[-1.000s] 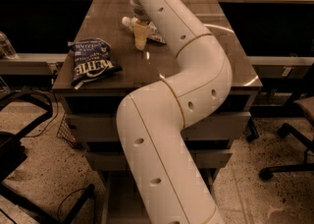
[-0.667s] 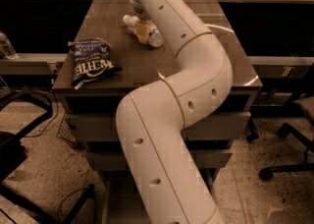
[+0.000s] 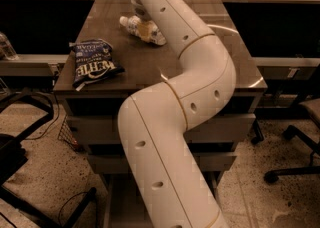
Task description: Place blue plastic bottle upright
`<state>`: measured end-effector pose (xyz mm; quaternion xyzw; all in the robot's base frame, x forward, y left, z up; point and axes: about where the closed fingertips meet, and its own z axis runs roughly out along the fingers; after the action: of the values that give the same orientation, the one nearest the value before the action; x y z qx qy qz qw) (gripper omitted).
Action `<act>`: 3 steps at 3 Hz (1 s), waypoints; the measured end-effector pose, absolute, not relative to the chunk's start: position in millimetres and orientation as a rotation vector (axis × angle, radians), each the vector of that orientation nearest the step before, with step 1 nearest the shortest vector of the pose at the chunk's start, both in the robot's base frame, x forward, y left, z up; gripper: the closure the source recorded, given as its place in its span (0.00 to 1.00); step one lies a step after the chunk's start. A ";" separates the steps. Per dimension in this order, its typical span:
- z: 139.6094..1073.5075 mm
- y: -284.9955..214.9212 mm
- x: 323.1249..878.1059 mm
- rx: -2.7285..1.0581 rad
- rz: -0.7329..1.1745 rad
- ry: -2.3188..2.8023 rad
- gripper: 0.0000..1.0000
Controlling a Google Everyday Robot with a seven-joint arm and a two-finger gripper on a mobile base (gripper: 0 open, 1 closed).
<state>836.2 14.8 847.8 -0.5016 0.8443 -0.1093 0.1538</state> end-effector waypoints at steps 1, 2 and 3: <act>844.7 16.7 840.5 -1.435 -0.314 2.410 1.00; 843.2 17.7 842.6 -1.434 -0.314 2.405 1.00; 846.9 14.5 842.9 -1.423 -0.304 2.398 1.00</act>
Offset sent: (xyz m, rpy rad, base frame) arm 0.0037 0.0017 -0.0026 0.0037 -0.0084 0.0025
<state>842.9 14.5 846.9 -0.5003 0.8428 -0.1067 0.1675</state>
